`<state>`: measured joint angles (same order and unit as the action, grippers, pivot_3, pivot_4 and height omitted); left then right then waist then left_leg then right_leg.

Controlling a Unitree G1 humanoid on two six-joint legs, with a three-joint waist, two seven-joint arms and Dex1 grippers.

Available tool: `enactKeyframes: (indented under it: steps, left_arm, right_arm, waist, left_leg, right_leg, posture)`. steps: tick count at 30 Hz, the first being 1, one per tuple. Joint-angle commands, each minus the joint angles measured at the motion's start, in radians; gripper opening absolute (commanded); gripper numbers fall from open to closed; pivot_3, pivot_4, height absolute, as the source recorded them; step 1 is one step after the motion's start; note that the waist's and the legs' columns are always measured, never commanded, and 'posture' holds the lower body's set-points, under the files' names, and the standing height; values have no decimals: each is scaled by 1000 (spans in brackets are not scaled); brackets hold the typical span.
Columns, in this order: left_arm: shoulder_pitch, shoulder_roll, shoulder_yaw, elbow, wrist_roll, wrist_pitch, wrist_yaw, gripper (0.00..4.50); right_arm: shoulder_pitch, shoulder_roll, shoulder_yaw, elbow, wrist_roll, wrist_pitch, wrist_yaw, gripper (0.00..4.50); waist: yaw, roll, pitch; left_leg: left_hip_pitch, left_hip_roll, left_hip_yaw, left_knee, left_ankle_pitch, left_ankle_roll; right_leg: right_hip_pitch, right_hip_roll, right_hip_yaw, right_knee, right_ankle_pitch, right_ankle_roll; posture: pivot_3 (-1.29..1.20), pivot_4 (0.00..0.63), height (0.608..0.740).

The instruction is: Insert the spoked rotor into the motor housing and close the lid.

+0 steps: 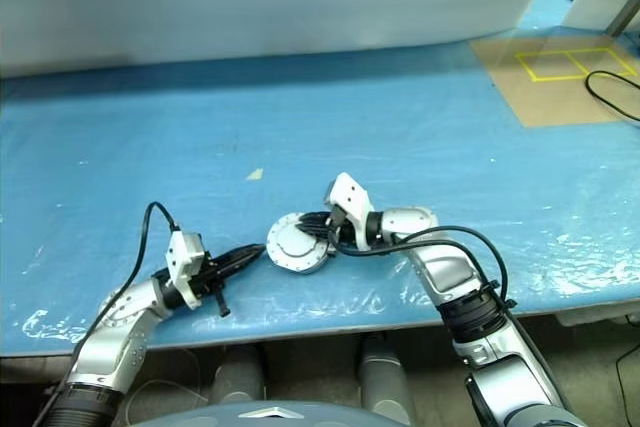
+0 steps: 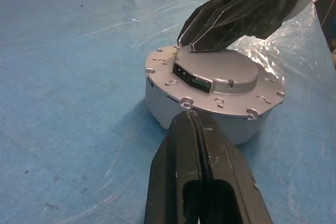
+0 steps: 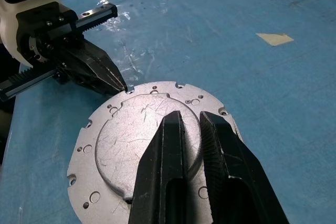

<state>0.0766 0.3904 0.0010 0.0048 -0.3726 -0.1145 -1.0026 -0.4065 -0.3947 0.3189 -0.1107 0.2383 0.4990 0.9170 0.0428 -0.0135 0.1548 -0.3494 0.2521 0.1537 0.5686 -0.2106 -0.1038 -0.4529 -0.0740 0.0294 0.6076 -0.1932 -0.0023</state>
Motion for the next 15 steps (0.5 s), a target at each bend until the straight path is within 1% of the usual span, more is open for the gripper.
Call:
enactKeyframes:
  steps: [1,3,4,5,6,11,12,15]
  left_arm:
    - [-1,10,17,-24,-15,-16,4,0]
    - [4,10,19,-24,-16,-21,6,0]
    - [6,9,21,-24,-16,-22,8,0]
    - [10,10,23,-23,-17,-24,9,0]
    - [13,11,24,-24,-17,-26,9,0]
    - [32,10,25,-41,-18,-30,17,0]
    - [36,9,23,-47,-17,-29,19,0]
    - [51,5,20,-62,-16,-29,26,0]
  right_arm:
    - [6,-20,1,-40,11,-34,36,897]
    - [10,-24,-4,-51,23,-43,48,1411]
    - [12,-22,-8,-56,29,-44,50,1828]
    - [14,-20,-11,-60,32,-49,51,2130]
    - [15,-19,-11,-63,31,-56,53,2527]
    - [30,-7,-11,-66,32,-64,46,4117]
    - [34,-6,-8,-63,30,-67,48,4492]
    - [41,-9,7,-59,20,-82,62,4492]
  waist:
    - [0,0,0]
    - [1,0,0]
    - [0,0,0]
    - [0,0,0]
    - [0,0,0]
    - [1,0,0]
    - [0,0,0]
    - [0,0,0]
  left_leg:
    - [0,0,0,0,0,0]
    - [0,0,0,1,0,0]
    - [0,0,0,1,0,0]
    - [0,0,0,1,0,0]
    - [0,0,0,1,0,0]
    - [0,1,0,2,0,0]
    - [0,1,0,2,0,0]
    - [0,1,0,3,0,0]
  right_leg:
    - [0,0,0,0,0,0]
    - [0,0,0,0,0,0]
    - [0,0,0,0,0,0]
    - [0,0,0,0,0,0]
    - [0,0,0,0,0,0]
    - [0,0,0,1,0,-1]
    - [0,0,0,1,0,-1]
    - [0,0,0,1,1,-1]
  posture:
    - [0,150,740]
    - [0,150,740]
    - [0,150,740]
    - [0,150,740]
    - [0,150,740]
    - [0,150,740]
    - [0,150,740]
    - [0,150,740]
